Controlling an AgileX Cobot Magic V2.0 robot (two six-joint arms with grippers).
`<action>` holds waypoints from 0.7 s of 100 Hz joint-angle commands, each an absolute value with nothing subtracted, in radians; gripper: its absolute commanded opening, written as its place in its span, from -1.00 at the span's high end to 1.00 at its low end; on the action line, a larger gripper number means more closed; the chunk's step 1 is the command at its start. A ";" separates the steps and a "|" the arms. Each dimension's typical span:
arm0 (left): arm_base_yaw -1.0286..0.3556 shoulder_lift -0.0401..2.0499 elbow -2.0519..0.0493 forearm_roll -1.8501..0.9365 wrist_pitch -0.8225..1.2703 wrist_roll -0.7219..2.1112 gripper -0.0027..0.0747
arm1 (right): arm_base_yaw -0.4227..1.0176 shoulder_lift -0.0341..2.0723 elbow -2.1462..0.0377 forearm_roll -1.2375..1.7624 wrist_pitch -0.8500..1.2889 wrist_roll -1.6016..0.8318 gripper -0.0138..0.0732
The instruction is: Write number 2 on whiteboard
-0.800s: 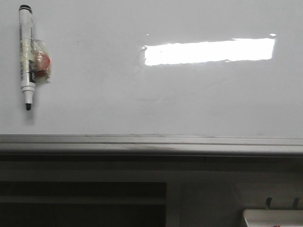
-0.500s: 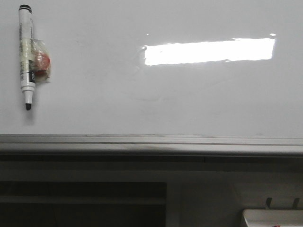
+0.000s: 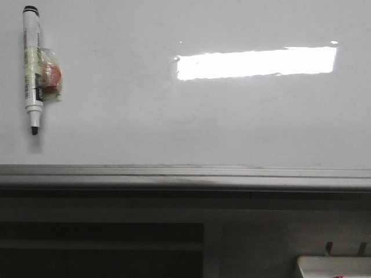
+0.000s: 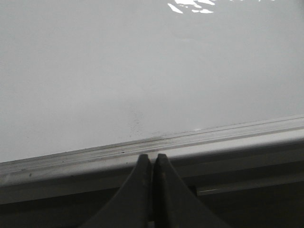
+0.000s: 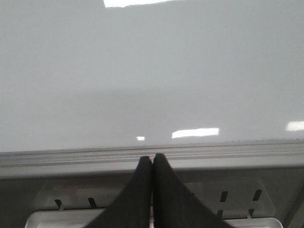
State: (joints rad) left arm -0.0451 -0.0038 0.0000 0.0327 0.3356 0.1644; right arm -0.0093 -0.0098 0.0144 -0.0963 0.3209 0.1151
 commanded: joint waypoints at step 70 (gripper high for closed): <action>-0.045 -0.031 0.012 0.062 0.058 0.155 0.98 | -0.014 -0.030 0.037 -0.096 -0.158 0.110 0.80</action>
